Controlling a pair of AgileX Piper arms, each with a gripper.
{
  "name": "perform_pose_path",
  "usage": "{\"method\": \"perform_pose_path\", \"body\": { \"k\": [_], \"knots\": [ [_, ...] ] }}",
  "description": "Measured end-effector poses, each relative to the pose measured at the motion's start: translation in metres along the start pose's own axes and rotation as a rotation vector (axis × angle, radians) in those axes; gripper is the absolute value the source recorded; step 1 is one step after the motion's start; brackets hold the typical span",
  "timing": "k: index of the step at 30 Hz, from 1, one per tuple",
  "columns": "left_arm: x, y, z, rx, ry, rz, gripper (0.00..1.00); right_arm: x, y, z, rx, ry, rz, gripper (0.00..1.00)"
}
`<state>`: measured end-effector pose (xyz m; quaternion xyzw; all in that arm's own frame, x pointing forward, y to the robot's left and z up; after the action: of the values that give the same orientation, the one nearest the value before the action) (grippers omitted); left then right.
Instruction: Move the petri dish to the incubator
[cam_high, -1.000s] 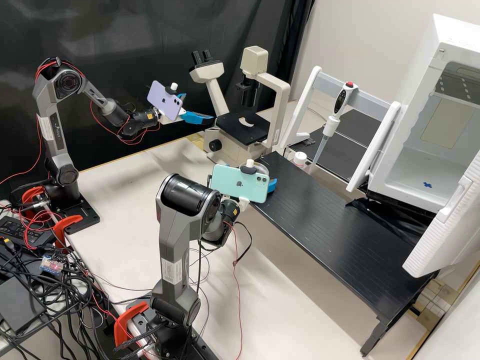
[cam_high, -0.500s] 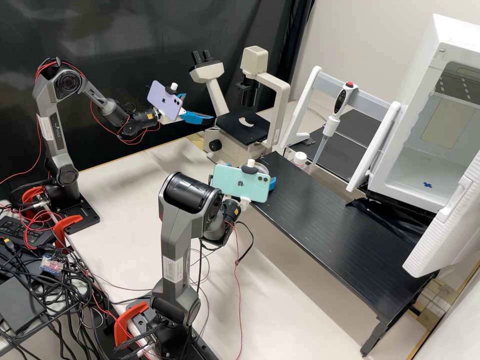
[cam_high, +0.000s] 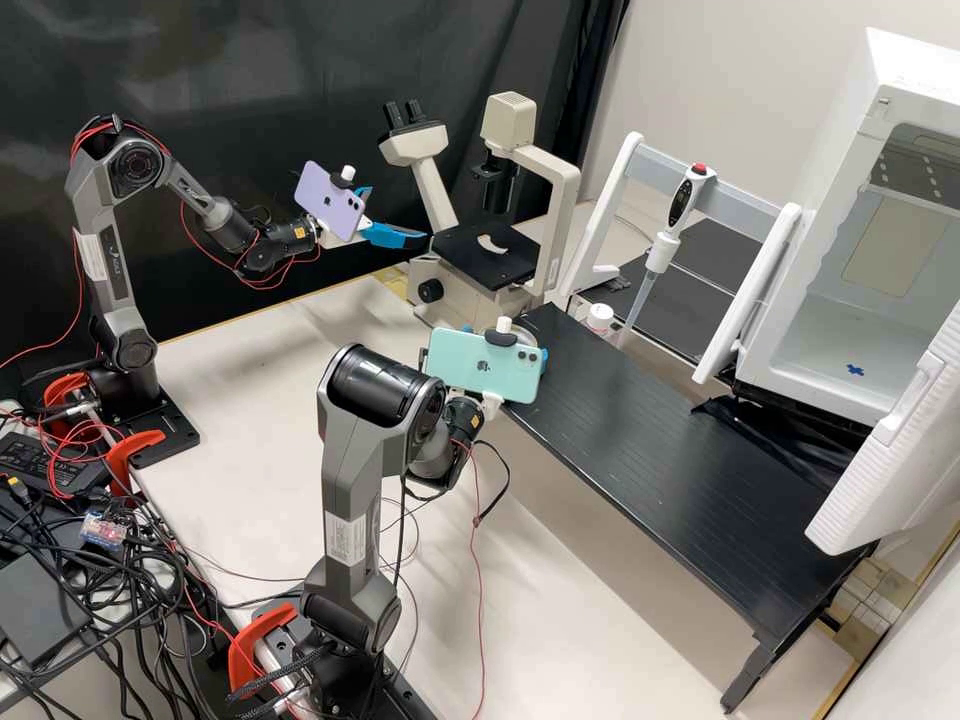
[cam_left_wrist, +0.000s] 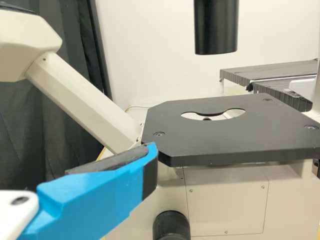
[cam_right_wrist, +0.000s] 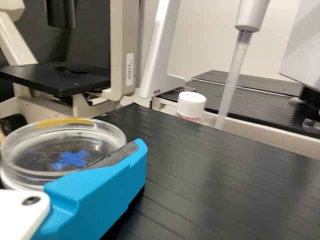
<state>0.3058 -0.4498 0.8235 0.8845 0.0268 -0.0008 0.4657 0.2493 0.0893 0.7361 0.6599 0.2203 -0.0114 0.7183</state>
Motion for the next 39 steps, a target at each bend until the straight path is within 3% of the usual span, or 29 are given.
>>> {"method": "perform_pose_path", "body": {
  "k": [26,36,39],
  "knots": [
    [0.0,0.0,0.0,0.0,0.0,0.0,1.0,-0.007,0.012,0.008,0.017,-0.016,0.018,0.0],
    [0.0,0.0,0.0,0.0,0.0,0.0,1.0,-0.037,0.065,0.046,0.09,-0.141,0.213,0.0],
    [0.0,0.0,0.0,0.0,0.0,0.0,1.0,-0.043,0.084,0.062,0.089,-0.173,0.261,0.0]
  ]
}}
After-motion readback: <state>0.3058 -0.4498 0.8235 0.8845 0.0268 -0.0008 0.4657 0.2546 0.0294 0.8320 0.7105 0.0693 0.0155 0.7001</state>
